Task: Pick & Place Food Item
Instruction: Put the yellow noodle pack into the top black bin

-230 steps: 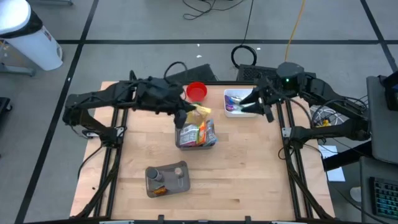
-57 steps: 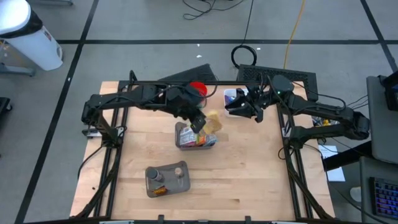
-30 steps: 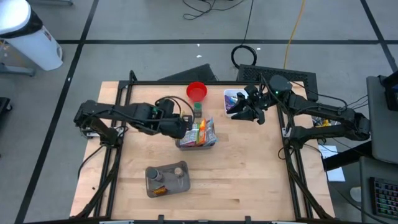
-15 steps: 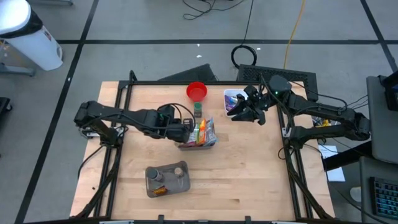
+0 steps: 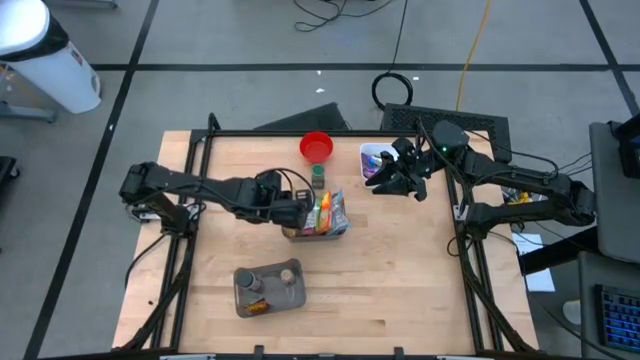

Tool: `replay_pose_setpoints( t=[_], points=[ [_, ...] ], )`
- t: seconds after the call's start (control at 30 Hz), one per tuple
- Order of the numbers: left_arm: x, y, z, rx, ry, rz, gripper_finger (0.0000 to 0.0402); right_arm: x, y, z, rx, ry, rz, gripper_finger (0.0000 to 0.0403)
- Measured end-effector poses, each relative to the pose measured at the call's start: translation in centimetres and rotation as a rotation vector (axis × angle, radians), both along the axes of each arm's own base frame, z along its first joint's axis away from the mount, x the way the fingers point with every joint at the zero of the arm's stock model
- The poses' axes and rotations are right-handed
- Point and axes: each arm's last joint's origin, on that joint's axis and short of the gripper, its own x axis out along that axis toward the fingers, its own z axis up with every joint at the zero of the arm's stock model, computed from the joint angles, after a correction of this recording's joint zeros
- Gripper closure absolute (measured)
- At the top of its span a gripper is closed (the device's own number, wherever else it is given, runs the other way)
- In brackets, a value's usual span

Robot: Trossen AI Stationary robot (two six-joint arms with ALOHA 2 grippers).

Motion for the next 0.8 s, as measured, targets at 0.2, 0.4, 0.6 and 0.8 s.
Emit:
replay_pose_setpoints(
  t=[0.2,0.4,0.6,0.8],
  points=[
    [1.7,0.8,-1.8,-0.014,0.043,-0.016,0.0401,0.0,0.0,0.0,0.001,0.002,0.000,0.0220],
    [4.5,0.9,-5.4,-0.092,0.099,-0.088,0.0401,0.0,0.0,-0.1,0.008,0.015,0.000,0.0222],
    [6.1,0.7,-6.8,-0.099,0.059,-0.113,0.0401,0.0,0.0,-0.4,0.019,0.040,0.000,0.0223],
    [6.1,1.1,-6.8,-0.089,0.058,-0.104,0.0397,0.0,0.0,-0.4,0.018,0.041,0.001,0.0223]
  ],
)
